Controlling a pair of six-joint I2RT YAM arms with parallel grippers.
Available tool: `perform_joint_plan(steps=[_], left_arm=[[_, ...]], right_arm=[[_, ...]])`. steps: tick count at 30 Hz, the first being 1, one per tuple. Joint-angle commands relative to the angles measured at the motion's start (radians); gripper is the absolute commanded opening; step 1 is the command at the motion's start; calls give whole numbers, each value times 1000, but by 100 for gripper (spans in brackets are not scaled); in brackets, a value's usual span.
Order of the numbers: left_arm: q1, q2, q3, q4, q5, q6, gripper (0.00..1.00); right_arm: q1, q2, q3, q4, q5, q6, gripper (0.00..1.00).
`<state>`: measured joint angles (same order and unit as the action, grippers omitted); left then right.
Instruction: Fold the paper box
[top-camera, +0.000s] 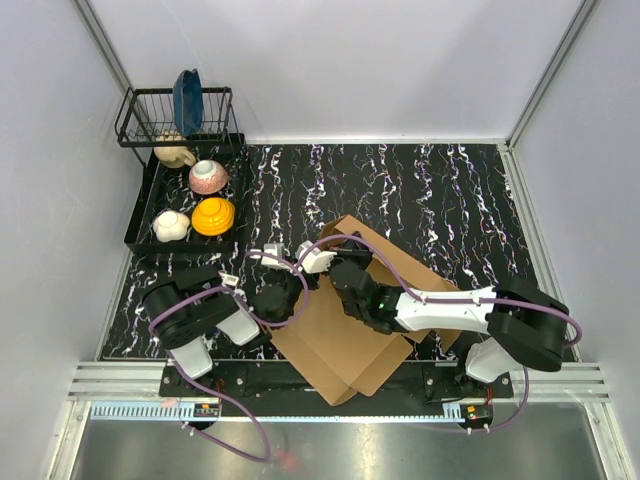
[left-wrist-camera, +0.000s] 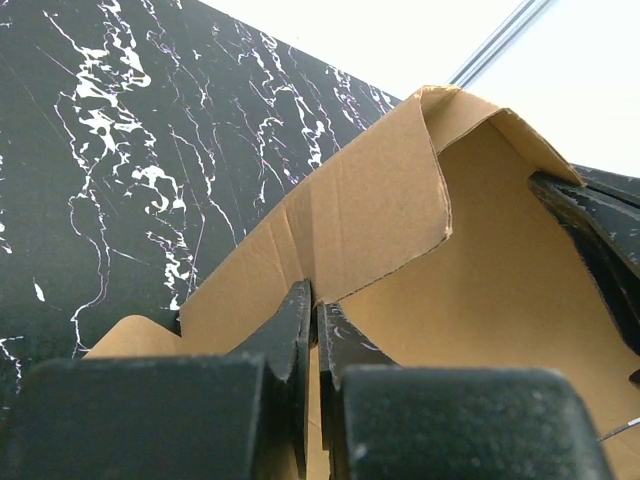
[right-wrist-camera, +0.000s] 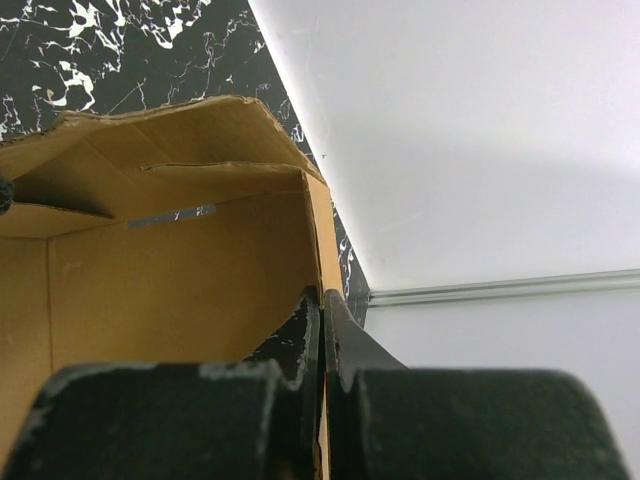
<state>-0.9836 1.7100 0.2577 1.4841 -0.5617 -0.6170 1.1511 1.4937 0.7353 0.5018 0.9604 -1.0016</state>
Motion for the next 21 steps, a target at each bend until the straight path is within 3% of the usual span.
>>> perform_joint_plan(steps=[1, 9, 17, 21], left_arm=[[-33, 51, -28, 182, 60, -41, 0], [-33, -7, -46, 182, 63, -65, 4], [-61, 13, 35, 182, 138, -86, 7], [-79, 37, 66, 182, 151, -73, 14]], right_arm=[[10, 53, -48, 3, -6, 20, 0], [10, 69, -68, 30, 24, 3, 0], [9, 45, -66, 14, 21, 0, 0], [10, 45, -73, 12, 24, 7, 0]])
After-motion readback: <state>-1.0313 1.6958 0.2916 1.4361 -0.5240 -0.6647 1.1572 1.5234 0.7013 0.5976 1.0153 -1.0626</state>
